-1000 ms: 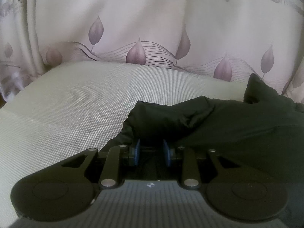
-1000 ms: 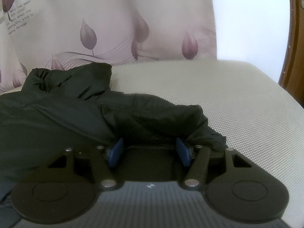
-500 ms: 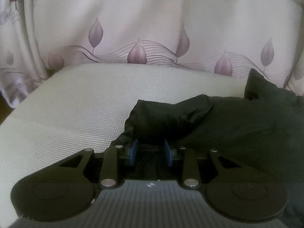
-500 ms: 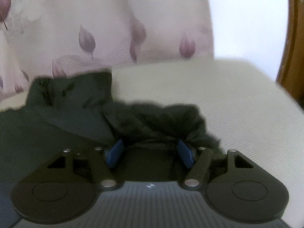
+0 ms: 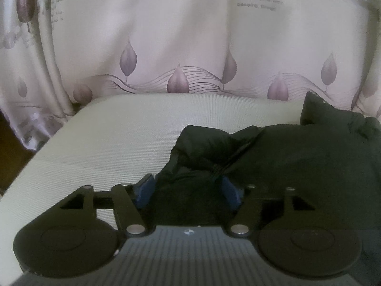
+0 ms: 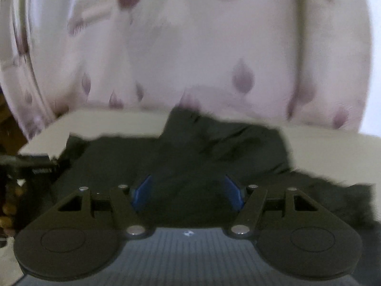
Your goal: Fold large clothes
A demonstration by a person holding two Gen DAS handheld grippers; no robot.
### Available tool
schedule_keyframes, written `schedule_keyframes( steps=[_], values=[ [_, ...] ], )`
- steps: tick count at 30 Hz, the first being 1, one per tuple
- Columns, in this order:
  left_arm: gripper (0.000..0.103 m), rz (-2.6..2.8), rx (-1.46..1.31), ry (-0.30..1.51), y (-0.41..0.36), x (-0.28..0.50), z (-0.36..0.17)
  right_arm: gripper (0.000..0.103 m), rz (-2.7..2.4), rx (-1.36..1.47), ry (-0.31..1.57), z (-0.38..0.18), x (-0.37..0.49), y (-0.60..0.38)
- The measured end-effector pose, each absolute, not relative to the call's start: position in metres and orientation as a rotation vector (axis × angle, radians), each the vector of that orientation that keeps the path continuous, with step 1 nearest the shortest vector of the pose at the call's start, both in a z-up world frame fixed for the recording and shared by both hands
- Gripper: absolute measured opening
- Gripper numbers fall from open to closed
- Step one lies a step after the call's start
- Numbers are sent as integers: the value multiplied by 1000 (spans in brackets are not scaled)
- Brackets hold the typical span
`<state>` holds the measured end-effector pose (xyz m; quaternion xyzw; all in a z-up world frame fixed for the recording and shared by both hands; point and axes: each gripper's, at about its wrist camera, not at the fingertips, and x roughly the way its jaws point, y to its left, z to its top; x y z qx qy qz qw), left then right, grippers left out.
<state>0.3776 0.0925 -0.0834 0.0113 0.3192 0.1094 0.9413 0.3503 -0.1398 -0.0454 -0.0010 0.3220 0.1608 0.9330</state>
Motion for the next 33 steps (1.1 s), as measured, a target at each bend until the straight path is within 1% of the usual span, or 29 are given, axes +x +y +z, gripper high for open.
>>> schedule_keyframes(
  steps=[1,3,7,10,12,16,19,20,21,23,25,29,33],
  values=[
    [74,228,23,651,93,377,-82,66,314,-14,686,-54,356,-133],
    [76,222,15,646,95,374,-80,68,293,-9,729,-68,364,-129],
    [77,200,-4,656,100,373,-76,69,278,33,806,-83,375,-127],
    [78,185,-15,661,102,370,-73,69,264,-2,807,-93,372,-123],
    [81,185,-3,655,102,366,-72,70,256,-24,803,-95,374,-119],
    [83,188,5,655,109,358,-70,71,252,-11,809,-83,373,-125],
    [84,192,18,650,115,352,-67,75,233,36,689,-65,346,-130],
    [85,198,26,648,116,350,-67,81,245,63,639,-58,333,-133],
    [85,202,32,646,118,349,-66,83,262,90,593,-52,319,-136],
    [85,209,44,643,120,347,-64,83,292,117,523,-44,289,-137],
    [85,216,49,639,123,346,-63,84,332,113,476,-39,258,-138],
    [86,226,67,632,125,343,-63,94,383,78,398,-39,207,-138],
    [86,226,97,625,123,342,-65,95,377,-9,364,-43,176,-134]
  ],
)
